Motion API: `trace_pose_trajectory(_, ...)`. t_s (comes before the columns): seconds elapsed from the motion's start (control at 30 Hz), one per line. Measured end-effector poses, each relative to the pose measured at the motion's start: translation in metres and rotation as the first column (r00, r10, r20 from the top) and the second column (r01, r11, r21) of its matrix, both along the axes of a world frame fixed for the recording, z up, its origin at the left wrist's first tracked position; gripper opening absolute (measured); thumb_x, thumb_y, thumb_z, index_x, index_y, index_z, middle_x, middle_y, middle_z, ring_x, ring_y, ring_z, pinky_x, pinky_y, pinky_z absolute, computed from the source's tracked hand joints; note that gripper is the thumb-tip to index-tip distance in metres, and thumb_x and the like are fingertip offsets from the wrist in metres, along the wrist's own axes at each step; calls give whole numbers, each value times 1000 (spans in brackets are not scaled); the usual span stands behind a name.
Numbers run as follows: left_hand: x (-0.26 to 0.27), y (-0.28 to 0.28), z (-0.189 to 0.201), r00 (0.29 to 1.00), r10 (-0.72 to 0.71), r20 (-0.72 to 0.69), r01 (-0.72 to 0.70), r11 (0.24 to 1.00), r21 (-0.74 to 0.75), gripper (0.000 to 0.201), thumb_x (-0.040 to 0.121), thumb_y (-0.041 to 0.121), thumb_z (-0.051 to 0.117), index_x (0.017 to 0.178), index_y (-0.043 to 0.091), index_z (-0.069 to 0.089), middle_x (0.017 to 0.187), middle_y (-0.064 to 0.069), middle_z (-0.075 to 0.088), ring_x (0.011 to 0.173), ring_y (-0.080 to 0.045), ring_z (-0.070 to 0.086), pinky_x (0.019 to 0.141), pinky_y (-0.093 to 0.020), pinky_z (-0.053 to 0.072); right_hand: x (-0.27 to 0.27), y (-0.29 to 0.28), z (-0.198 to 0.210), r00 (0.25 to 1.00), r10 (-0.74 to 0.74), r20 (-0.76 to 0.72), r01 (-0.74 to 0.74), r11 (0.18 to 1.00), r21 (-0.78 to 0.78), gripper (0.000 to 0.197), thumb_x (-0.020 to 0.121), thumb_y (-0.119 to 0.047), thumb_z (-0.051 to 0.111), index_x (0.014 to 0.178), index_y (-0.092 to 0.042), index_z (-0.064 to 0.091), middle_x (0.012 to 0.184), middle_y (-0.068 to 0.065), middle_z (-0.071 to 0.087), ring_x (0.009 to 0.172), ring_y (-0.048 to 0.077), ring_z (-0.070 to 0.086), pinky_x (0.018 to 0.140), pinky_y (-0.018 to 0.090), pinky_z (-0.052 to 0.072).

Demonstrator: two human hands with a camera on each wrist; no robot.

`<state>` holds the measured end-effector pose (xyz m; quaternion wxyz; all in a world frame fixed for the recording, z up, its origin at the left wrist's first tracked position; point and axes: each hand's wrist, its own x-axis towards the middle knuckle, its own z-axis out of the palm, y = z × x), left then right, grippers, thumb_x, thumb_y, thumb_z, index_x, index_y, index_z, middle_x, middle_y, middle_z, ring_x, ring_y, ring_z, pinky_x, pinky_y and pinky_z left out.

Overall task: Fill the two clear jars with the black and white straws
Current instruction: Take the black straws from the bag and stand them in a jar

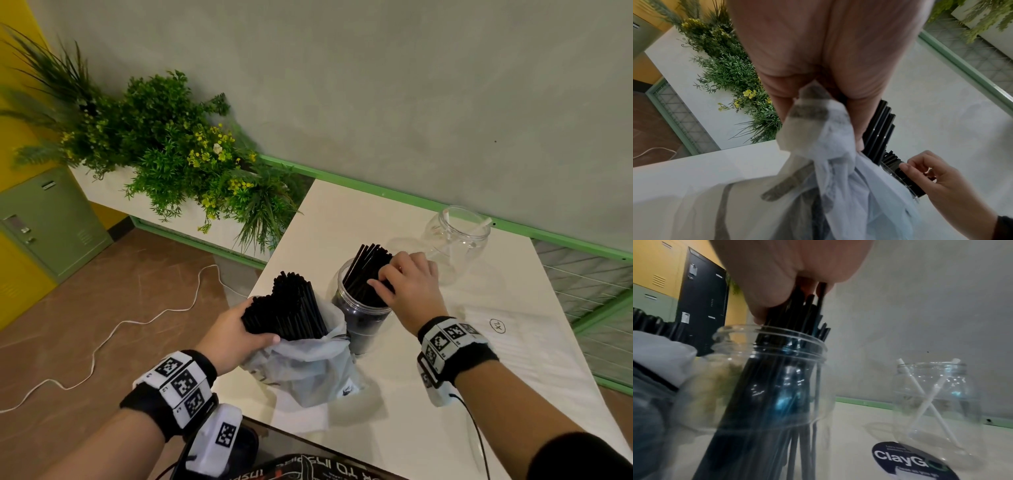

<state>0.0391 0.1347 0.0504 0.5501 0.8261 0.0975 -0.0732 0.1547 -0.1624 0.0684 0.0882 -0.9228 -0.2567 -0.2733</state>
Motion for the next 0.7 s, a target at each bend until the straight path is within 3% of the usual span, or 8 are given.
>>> trace_pose_trajectory(0.07, 0, 1, -1, 1000, 4, -5, -4, 1000, 0, 47, 71, 14, 82, 108, 33, 59, 104, 6, 69, 99, -11, 63, 81, -25, 47, 3, -6, 0, 997, -65, -43, 67, 997, 35, 28, 84, -44, 57, 79, -17, 60, 95, 1, 53, 91, 23, 40, 80, 39, 32)
trace_pose_trajectory(0.13, 1, 1, -1, 1000, 1, 6, -1, 1000, 11, 46, 71, 15, 82, 103, 38, 58, 103, 7, 69, 99, -11, 63, 82, -27, 47, 7, -12, -2, 988, -86, -127, 103, 986, 131, 21, 83, -33, 66, 85, -14, 57, 98, 3, 50, 91, 22, 39, 80, 39, 37)
trace_pose_trajectory(0.2, 2, 1, -1, 1000, -2, 13, 2, 1000, 14, 46, 71, 14, 82, 100, 40, 58, 103, 7, 69, 99, -11, 63, 82, -27, 47, 10, -14, -1, 974, -45, -222, 101, 964, 246, 16, 85, -23, 67, 88, -14, 53, 97, 0, 47, 85, 19, 44, 74, 35, 43)
trace_pose_trajectory(0.27, 3, 1, -2, 1000, 0, 12, -1, 1000, 24, 46, 71, 14, 82, 100, 40, 57, 103, 7, 69, 99, -10, 62, 82, -27, 47, 11, -12, 1, 954, 16, -299, 90, 937, 336, 13, 90, -15, 60, 87, -17, 48, 91, -4, 43, 74, 7, 45, 69, 27, 39)
trace_pose_trajectory(0.43, 4, 1, -2, 1000, 0, 14, 0, 999, 46, 46, 70, 16, 83, 101, 40, 57, 103, 6, 69, 99, -12, 63, 86, -32, 50, 13, -8, 8, 967, 40, -251, 82, 886, 457, 8, 92, -1, 53, 88, -8, 54, 91, -2, 44, 72, 5, 42, 71, 16, 33)
trace_pose_trajectory(0.53, 4, 1, -2, 1000, 1, 30, -2, 998, 56, 47, 70, 15, 83, 98, 43, 56, 102, 8, 69, 98, -10, 63, 82, -28, 48, 14, -9, 10, 986, -17, -169, 92, 890, 448, 7, 91, 0, 54, 92, -6, 59, 94, 3, 50, 82, 18, 48, 78, 25, 40)
trace_pose_trajectory(0.63, 4, 2, -2, 1000, -4, 27, 2, 998, 61, 47, 70, 16, 83, 99, 43, 56, 103, 8, 69, 99, -10, 63, 85, -30, 49, 15, -11, 10, 984, -109, -139, 145, 947, 286, 17, 87, 3, 59, 95, -9, 68, 101, 10, 58, 92, 33, 48, 80, 44, 45)
trace_pose_trajectory(0.7, 3, 3, -2, 1000, -2, 18, 1, 999, 52, 46, 70, 16, 83, 101, 40, 57, 102, 6, 69, 99, -11, 63, 86, -33, 51, 12, -10, 16, 974, -160, -158, 188, 964, 186, 27, 82, 6, 61, 97, -14, 72, 109, 9, 60, 99, 37, 46, 80, 46, 44)
